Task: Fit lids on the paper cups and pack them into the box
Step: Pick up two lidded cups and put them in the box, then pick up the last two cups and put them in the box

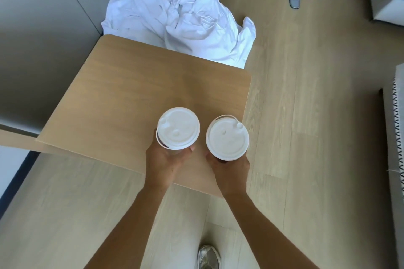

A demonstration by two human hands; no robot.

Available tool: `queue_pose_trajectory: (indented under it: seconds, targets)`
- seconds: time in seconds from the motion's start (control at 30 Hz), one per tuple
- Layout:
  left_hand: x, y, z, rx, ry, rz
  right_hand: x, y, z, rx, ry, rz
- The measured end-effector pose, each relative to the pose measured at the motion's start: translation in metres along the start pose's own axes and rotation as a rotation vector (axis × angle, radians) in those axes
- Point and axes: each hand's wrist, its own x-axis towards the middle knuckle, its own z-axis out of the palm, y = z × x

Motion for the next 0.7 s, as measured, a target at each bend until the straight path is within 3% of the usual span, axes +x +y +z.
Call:
queue_pose_trajectory:
  seconds: [0.2, 0.47, 0.7]
  targets:
    - [-0.014, -0.008, -0.009, 0.419, -0.028, 0.057, -0.016, 0.015, -0.009, -0.147, -0.050, -0.021]
    - [-0.091, 0.007, -0.056, 1.285, -0.253, -0.023, -0.081, 0.014, -0.053, -0.703, -0.270, 0.055]
    - [-0.189, 0.074, -0.107, 1.383, -0.263, -0.198, -0.161, -0.060, -0.080, -1.014, -0.415, -0.128]
